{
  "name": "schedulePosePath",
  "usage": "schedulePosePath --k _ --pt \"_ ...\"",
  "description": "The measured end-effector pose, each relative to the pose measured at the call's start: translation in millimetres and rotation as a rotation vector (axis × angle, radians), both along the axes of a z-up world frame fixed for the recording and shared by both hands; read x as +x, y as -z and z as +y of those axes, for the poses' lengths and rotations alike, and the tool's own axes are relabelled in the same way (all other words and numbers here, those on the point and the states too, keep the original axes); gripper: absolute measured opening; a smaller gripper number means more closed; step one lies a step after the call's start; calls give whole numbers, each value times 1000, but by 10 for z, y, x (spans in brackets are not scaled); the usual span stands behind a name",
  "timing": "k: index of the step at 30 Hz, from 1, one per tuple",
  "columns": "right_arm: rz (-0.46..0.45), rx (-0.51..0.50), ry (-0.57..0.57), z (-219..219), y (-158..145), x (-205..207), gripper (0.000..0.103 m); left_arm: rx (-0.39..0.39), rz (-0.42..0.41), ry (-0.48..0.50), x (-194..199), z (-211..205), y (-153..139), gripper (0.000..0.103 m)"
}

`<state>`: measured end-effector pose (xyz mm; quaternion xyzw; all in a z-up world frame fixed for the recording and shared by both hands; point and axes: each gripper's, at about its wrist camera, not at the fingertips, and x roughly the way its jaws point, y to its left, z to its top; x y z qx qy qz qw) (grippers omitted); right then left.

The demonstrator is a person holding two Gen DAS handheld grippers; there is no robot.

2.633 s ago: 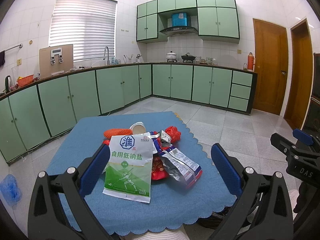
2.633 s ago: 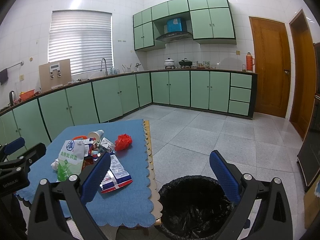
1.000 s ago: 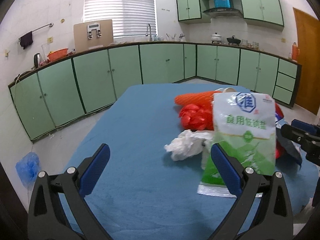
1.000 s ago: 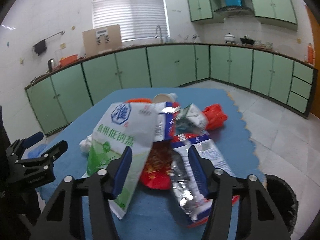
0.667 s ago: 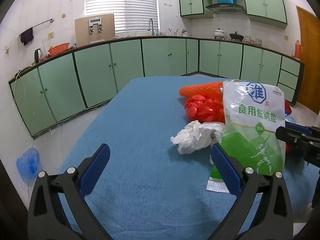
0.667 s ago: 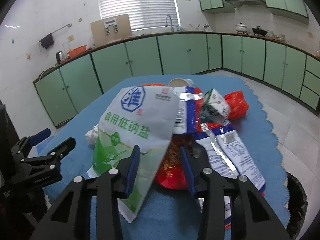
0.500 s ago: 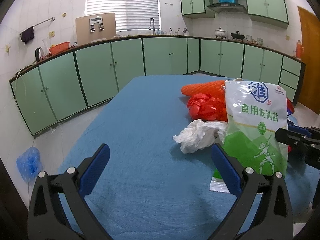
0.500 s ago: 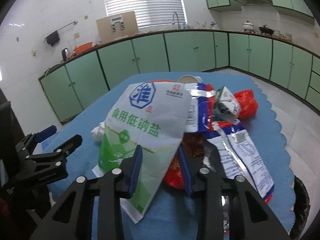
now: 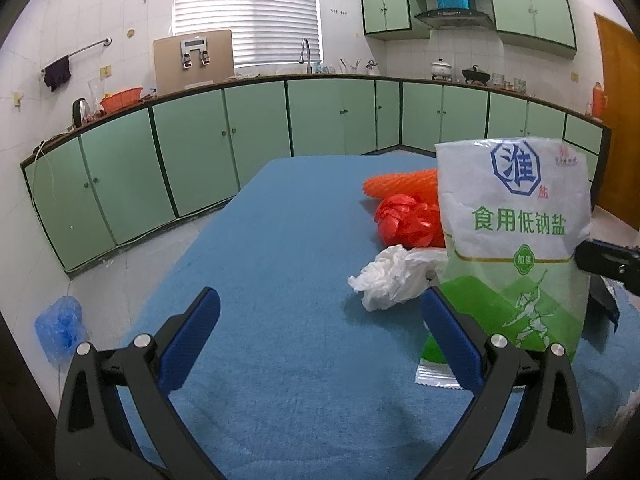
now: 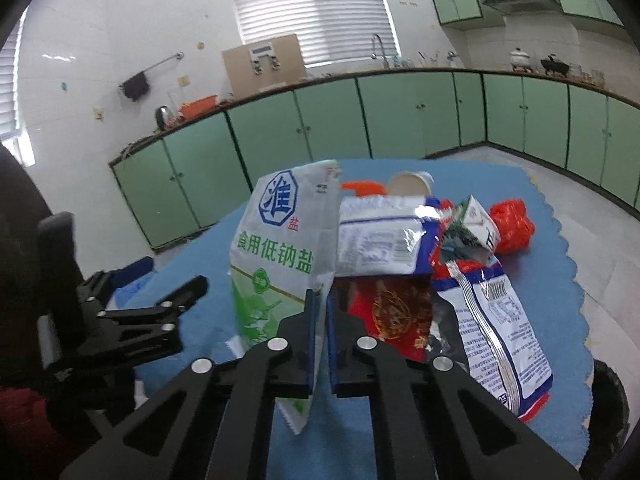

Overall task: Collect trash
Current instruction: 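Lift the salt bag with the right gripper while the left gripper approaches the blue-white wrapper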

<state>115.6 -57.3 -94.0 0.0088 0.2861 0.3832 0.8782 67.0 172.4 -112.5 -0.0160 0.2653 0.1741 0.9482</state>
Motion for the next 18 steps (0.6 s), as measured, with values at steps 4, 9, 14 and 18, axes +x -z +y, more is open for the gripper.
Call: schedulePosePath --k 4,9,14,18 --pt "-26 31 7 -133 -159 -78 4 3 -15 12 -12 -70 -59 98" --pt "-33 75 37 -341 -318 -132 3 4 -33 34 -16 -179 -133 98" --pt "-76 113 45 -536 -532 -252 3 0 -57 63 -5 -305 -221 98" --pt "-127 129 74 -684 -686 -348 3 -1 -78 91 55 -413 -312 98"
